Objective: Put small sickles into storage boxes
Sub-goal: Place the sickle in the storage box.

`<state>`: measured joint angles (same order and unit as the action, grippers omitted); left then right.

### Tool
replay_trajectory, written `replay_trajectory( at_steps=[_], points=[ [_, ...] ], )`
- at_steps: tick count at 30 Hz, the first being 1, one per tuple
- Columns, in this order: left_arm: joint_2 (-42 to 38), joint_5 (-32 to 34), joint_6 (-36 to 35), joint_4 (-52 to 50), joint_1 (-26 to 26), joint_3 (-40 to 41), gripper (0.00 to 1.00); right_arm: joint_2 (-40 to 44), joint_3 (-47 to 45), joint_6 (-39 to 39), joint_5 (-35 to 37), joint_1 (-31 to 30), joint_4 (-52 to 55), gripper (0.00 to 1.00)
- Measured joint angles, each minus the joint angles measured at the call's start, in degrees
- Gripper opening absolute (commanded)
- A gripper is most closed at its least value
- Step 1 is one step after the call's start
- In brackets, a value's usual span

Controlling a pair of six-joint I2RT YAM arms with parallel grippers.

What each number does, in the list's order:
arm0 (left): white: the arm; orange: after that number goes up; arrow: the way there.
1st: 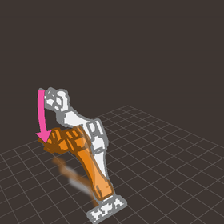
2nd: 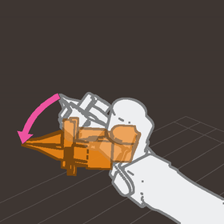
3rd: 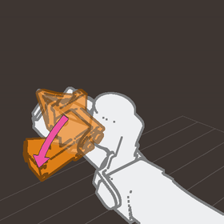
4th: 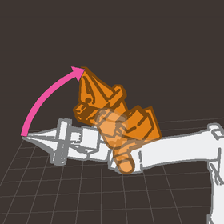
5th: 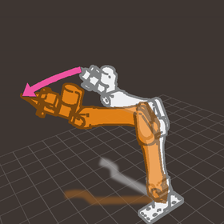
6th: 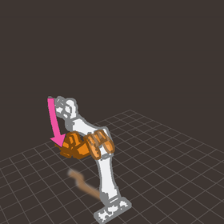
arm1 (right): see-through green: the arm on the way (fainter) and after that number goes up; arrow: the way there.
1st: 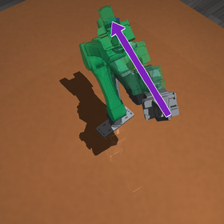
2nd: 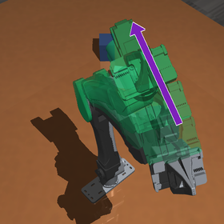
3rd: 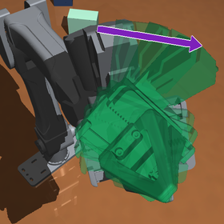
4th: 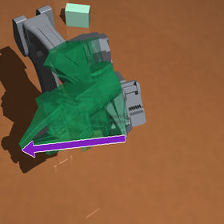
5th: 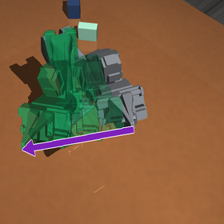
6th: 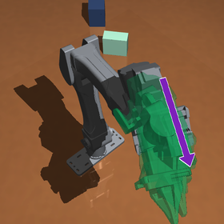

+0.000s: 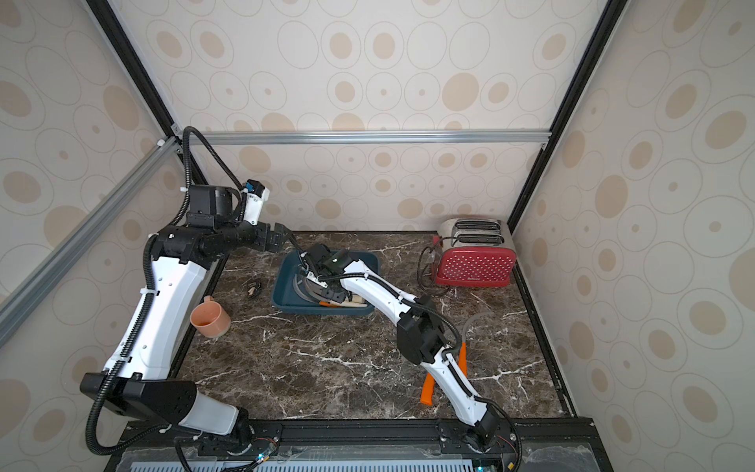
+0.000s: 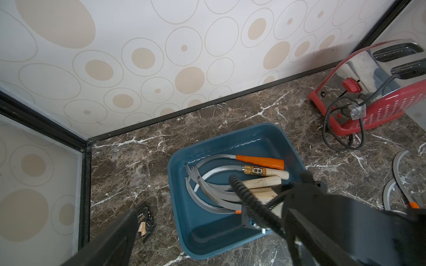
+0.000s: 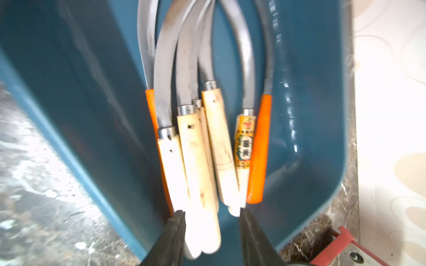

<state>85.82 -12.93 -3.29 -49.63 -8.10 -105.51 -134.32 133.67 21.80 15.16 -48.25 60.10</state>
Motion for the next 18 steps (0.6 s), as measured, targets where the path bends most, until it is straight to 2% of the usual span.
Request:
replay_trajectory(
  at_steps=[8, 14, 18],
  points=[
    [-0.04, 0.26, 0.26, 0.79, 0.00, -1.03, 0.99, 10.99, -9.79, -11.61, -3.50, 4.85, -3.08, 0.39],
    [-0.04, -0.04, 0.24, 0.11, 0.00, -0.90, 0.99, 26.73, -27.89, -20.85, -5.97, 10.58, -9.88, 0.39],
    [0.00, -0.74, 0.17, -0.44, 0.00, -0.87, 0.99, 36.35, -37.99, -25.49, -7.48, 12.37, -13.14, 0.39]
  ],
)
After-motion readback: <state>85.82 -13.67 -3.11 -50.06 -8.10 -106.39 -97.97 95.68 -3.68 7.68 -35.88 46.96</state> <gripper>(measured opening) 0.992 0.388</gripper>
